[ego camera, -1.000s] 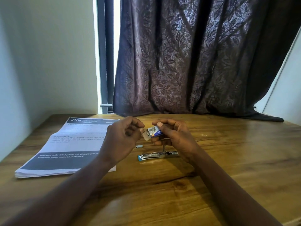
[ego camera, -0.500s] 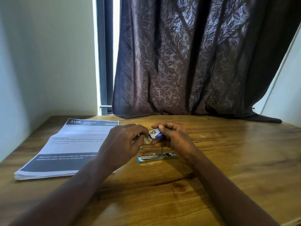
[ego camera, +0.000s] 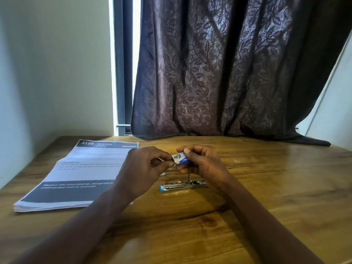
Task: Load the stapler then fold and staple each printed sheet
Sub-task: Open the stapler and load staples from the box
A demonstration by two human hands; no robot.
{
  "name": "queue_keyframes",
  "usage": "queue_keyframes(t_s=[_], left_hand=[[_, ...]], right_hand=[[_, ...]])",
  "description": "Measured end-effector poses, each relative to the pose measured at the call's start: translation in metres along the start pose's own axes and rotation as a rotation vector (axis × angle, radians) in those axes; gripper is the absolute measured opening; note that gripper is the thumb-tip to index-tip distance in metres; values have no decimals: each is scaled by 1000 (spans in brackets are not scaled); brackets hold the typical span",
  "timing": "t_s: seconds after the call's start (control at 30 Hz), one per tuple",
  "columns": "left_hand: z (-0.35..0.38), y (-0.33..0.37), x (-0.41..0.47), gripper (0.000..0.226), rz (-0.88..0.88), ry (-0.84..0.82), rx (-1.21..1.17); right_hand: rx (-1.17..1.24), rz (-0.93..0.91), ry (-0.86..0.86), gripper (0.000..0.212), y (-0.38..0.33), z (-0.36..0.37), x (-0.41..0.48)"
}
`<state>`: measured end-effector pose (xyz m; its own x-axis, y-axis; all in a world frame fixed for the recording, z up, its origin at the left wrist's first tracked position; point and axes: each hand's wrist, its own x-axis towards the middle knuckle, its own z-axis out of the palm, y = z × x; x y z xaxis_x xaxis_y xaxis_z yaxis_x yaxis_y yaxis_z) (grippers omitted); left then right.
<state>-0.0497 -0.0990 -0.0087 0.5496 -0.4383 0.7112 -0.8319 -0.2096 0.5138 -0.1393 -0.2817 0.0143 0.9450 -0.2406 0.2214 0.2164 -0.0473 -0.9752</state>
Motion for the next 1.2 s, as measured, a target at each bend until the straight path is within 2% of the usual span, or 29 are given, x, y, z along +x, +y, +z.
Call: queue_keyframes(t_s=[0.13, 0.27, 0.33, 0.67, 0.97, 1.2], left_hand=[[3, 0, 1, 17, -47, 1, -27], [8, 1, -3, 17, -86, 3, -61], [9, 3, -4, 18, -101, 3, -85], [8, 7, -4, 17, -94, 4, -110], [5, 9, -4, 9, -32, 5, -54], [9, 10, -6, 15, -86, 19, -143]], right_hand=[[-55, -40, 3, 20, 0, -1, 0], [-343, -259, 117, 22, 2, 4, 0], [-393, -312, 156, 23, 3, 5, 1], [-194, -186, 120, 21, 4, 3, 3], [-138, -127, 55, 22, -1, 1, 1], [-109, -198, 66, 19, -1, 1, 0]])
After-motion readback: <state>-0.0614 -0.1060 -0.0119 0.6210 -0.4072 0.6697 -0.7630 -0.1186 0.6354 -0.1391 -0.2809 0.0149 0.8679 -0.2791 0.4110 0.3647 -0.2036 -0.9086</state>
